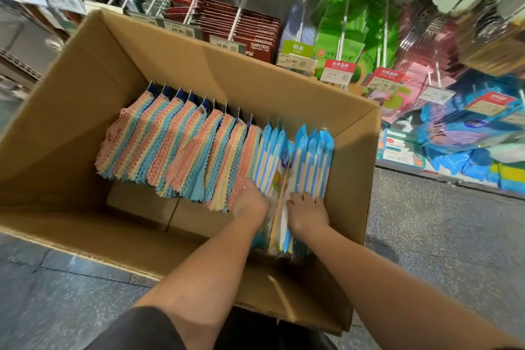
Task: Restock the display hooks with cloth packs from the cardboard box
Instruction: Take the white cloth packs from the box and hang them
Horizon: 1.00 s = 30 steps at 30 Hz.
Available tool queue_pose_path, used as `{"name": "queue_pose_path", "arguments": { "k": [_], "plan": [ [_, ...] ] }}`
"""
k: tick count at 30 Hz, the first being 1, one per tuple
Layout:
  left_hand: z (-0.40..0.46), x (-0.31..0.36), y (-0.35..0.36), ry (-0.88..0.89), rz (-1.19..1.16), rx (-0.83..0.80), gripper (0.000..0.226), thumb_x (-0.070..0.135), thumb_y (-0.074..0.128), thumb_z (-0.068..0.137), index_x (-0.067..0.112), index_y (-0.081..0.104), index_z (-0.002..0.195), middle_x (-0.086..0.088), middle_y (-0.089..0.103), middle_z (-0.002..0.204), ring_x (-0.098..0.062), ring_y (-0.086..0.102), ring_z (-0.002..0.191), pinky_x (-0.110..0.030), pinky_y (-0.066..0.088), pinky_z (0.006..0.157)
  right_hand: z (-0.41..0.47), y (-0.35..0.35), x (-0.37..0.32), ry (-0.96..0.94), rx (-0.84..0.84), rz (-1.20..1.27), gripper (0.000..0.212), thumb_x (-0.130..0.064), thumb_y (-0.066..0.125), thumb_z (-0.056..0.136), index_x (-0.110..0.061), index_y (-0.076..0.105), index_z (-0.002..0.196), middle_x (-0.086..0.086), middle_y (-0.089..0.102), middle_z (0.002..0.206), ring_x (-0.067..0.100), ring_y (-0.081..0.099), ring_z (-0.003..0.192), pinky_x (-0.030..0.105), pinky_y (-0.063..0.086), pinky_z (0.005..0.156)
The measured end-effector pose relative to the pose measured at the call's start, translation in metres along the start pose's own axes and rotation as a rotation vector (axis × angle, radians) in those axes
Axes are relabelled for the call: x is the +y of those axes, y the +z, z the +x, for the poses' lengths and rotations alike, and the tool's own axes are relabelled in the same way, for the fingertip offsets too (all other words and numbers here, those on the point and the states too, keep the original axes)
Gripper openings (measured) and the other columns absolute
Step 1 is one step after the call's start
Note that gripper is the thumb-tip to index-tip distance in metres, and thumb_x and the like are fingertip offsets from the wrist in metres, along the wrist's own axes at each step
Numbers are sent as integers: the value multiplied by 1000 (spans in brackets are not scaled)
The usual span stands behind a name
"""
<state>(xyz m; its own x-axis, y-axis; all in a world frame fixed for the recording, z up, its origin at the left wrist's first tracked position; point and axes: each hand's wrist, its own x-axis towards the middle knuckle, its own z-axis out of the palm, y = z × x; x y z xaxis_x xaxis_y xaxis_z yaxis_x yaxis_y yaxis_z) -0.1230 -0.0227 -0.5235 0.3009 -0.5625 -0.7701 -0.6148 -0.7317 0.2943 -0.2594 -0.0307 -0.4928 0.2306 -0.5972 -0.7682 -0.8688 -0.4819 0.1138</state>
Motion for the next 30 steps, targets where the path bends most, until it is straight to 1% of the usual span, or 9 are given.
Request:
{"name": "queue_pose_path", "arguments": {
  "k": [5, 8, 12, 15, 19, 22, 24, 26, 30],
  "plan": [
    [-29, -4, -20, -22, 40, -6, 61, 33, 61, 93, 13, 29, 140, -12, 63, 118, -30, 64, 103, -38, 55, 82, -15, -8, 4, -41, -63, 46, 54, -26, 36, 102, -15, 28, 153, 4, 11, 163, 31, 16, 146, 49, 22, 116],
    [-51, 0, -38, -38, -40, 26, 61, 28, 64, 89, 11, 31, 137, -12, 63, 114, -31, 63, 101, -37, 54, 79, -25, -20, 1, -64, -87, 201, 46, -28, 38, 101, -14, 41, 145, 8, 29, 155, 32, 28, 140, 46, 29, 113],
    [-88, 13, -73, -7, -210, 79, 76, 31, 72, 82, 8, 32, 142, -11, 61, 113, -29, 63, 99, -37, 52, 75, -46, -34, -3, -97, -1, 740, 40, -33, 37, 105, -9, 54, 133, 16, 58, 131, 29, 57, 111, 32, 46, 87],
    [-128, 20, -95, 49, -351, 143, 61, 27, 72, 85, 8, 39, 133, -6, 58, 101, -21, 59, 84, -33, 46, 64, -74, -51, 10, -61, 156, 1076, 36, -27, 41, 104, -7, 56, 130, 14, 59, 128, 24, 54, 102, 28, 38, 70],
    [-196, 33, -111, 133, -550, 227, 44, 24, 76, 80, 14, 46, 110, -9, 65, 98, -19, 61, 73, -34, 52, 63, -112, -59, 45, -110, 394, 1299, 41, -33, 54, 100, 2, 60, 120, 19, 61, 124, 29, 57, 112, 35, 43, 94],
    [-250, 55, -101, 212, -761, 216, 53, 23, 79, 59, 17, 55, 106, -14, 72, 93, -33, 72, 76, -50, 61, 74, -149, -53, 92, -144, 504, 1464, 47, -38, 59, 97, -7, 53, 133, 5, 53, 127, 19, 55, 113, 33, 44, 101],
    [-288, 77, -82, 315, -857, 177, 49, 14, 78, 59, 11, 56, 104, -16, 71, 86, -31, 70, 66, -44, 60, 67, -177, -45, 132, -171, 519, 1647, 66, -43, 64, 92, -12, 40, 145, 1, 45, 136, 19, 51, 124, 40, 42, 108],
    [-325, 105, -57, 412, -884, 129, 55, 14, 78, 53, 5, 55, 102, -16, 66, 79, -28, 63, 63, -38, 51, 61, -209, -34, 180, -218, 524, 1830, 84, -52, 71, 80, -23, 33, 148, 0, 46, 142, 19, 53, 126, 44, 43, 108],
    [-381, 171, 7, 532, -955, -32, 47, 13, 73, 59, 10, 52, 102, -16, 65, 87, -28, 62, 73, -41, 50, 71, -282, -6, 278, -307, 442, 2090, 65, -43, 67, 86, -24, 41, 142, 4, 64, 130, 24, 62, 117, 49, 50, 98]
  ]
}}
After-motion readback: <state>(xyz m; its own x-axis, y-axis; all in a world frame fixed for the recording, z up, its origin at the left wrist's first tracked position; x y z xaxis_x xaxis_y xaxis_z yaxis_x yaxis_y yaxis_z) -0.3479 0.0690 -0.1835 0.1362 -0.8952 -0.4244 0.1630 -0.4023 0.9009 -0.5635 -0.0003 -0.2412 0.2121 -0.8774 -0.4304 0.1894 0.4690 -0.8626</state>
